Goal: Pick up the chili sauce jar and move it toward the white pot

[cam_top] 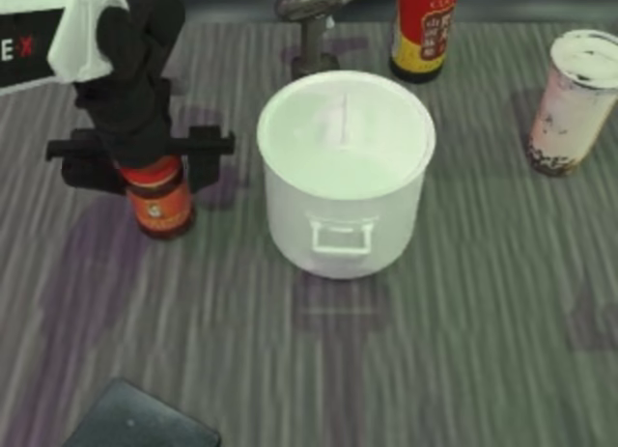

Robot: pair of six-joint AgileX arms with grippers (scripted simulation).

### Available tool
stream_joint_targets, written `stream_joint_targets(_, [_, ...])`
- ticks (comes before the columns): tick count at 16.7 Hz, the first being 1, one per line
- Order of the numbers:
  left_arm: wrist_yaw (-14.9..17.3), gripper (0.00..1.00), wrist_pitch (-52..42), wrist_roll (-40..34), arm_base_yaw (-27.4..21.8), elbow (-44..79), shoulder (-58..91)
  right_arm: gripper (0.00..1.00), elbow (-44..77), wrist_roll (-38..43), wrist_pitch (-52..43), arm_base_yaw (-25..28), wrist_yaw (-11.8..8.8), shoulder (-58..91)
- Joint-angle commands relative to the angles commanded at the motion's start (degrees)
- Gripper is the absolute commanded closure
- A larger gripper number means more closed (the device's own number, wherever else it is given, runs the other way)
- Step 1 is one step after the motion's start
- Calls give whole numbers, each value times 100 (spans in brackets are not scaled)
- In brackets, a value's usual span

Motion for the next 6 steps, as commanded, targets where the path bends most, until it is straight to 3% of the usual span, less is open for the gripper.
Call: stream_joint_targets(6, [0, 0, 0, 0, 0, 0, 0, 0, 0, 0, 0, 0, 0, 0])
